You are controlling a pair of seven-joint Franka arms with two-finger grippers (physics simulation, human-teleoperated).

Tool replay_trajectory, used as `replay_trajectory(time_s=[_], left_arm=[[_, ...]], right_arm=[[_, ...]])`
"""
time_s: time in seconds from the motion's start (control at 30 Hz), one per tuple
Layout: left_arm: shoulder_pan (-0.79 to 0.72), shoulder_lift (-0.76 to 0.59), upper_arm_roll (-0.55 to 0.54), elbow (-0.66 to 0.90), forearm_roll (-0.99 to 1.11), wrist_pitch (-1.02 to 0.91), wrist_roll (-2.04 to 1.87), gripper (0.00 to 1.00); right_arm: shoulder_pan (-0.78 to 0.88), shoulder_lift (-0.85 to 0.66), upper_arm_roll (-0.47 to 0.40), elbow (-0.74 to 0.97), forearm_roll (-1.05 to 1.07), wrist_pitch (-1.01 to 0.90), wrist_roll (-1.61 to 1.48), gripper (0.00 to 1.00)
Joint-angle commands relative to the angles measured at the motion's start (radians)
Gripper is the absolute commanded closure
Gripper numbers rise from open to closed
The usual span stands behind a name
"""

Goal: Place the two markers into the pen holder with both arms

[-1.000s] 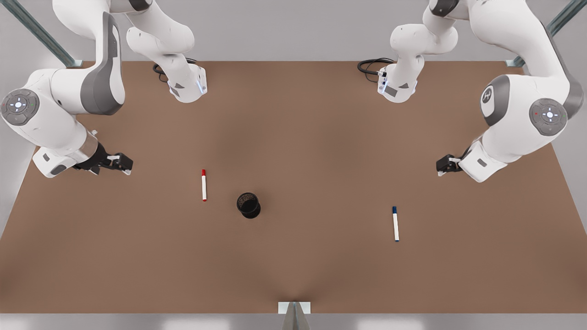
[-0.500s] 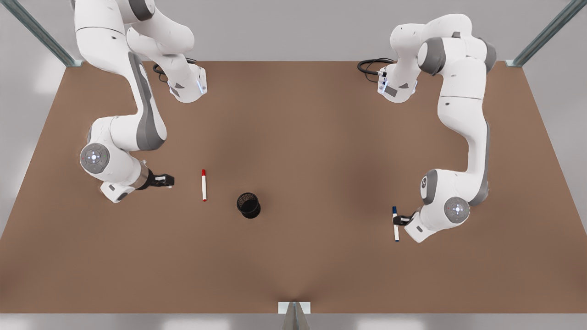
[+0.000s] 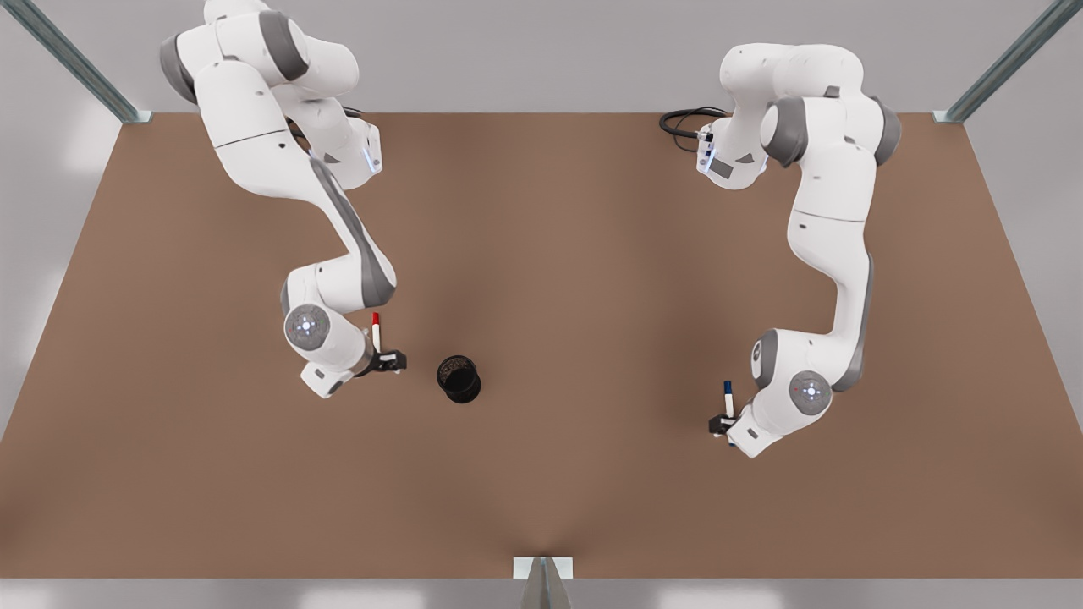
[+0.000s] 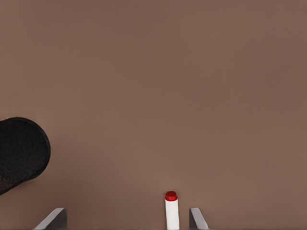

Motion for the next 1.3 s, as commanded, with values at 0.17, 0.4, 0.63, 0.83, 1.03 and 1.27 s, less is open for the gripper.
replay_trajectory(time_s=[0.17,0.4,0.63,0.83,1.03,1.27], left_arm=[[0.003,0.008,0.000,0.001,0.001,0.022,-0.022,0.53],[0.001,0.011,0.001,0.001,0.001,0.022,-0.025,0.56],[0.003,0.017,0.000,0.001,0.001,0.022,-0.025,0.60],[0.003,0.017,0.000,0.001,-0.002,0.022,-0.031,0.71],[0.003,0.008,0.000,0.002,-0.005,0.003,-0.033,0.76],[-0.008,-0.164,-0.060,0.014,-0.037,-0.227,-0.051,0.76]], right_arm=[[-0.027,0.002,0.003,-0.109,-0.042,0.085,0.179,0.10],[-0.027,-0.002,0.011,-0.230,-0.042,0.241,0.177,0.25],[-0.043,0.013,0.011,-0.230,-0.072,0.269,0.170,0.28],[-0.041,0.027,0.011,-0.230,-0.072,0.287,0.170,0.34],[-0.055,0.034,0.011,-0.230,-0.085,0.298,0.163,0.40],[-0.052,0.025,0.018,-0.241,-0.090,0.293,0.133,0.48]])
